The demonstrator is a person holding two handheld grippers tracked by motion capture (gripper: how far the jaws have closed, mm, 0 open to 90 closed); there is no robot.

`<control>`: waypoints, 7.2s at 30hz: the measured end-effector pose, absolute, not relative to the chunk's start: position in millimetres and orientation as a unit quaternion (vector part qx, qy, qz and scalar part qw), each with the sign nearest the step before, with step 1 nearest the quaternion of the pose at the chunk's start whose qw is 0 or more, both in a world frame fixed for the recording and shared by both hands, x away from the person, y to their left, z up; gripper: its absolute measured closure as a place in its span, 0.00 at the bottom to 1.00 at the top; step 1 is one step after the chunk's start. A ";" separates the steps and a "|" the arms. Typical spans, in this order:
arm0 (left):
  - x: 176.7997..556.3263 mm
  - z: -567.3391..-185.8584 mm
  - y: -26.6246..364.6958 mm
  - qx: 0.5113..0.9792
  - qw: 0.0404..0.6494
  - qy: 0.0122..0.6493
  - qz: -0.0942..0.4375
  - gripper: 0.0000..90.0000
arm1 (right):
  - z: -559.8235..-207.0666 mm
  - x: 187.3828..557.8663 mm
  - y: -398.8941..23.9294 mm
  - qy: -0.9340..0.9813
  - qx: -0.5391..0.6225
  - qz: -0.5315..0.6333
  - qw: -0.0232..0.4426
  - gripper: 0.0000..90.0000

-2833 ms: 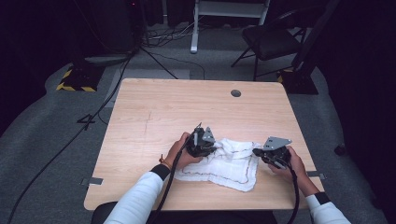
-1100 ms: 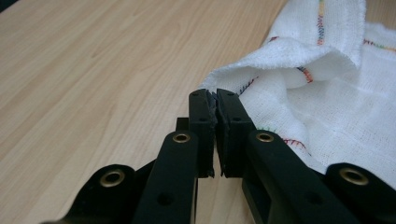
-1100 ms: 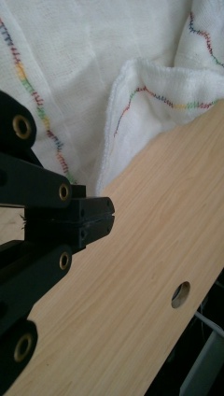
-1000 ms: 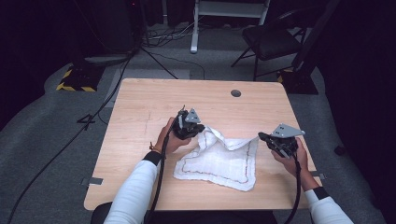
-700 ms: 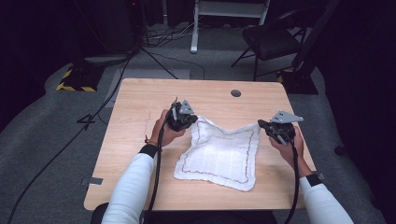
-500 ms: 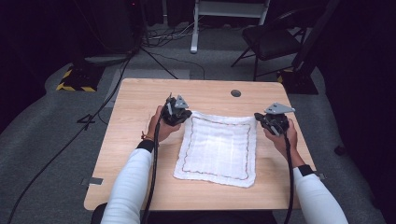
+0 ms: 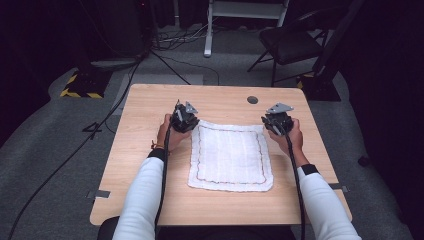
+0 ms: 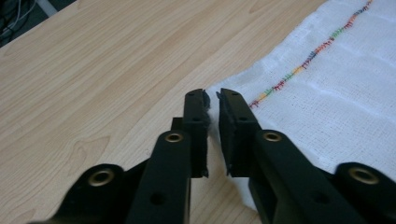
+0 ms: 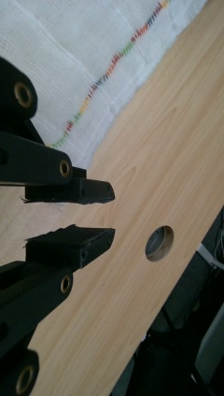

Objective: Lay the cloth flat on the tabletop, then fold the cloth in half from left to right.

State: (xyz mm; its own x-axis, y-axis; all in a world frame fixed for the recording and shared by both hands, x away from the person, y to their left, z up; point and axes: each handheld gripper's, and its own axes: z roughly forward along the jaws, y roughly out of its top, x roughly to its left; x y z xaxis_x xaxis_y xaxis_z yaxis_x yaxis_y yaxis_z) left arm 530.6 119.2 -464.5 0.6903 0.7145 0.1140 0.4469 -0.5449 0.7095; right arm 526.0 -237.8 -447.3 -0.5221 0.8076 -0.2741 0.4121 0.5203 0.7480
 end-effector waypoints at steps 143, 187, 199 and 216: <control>529.2 -494.4 137.5 0.859 0.351 0.352 0.117 0.92 | -492.9 349.8 -63.5 0.918 0.104 0.359 0.130 0.95; 512.4 -440.6 133.8 0.829 0.424 0.330 0.159 0.95 | -442.9 341.8 -90.5 0.888 0.100 0.425 0.147 0.97; 518.2 -440.2 103.4 0.833 0.424 0.317 0.161 0.95 | -435.5 341.5 -124.9 0.878 0.124 0.432 0.163 0.97; 522.5 -435.6 68.0 0.837 0.429 0.300 0.160 0.95 | -429.7 340.4 -169.0 0.870 0.159 0.430 0.180 0.97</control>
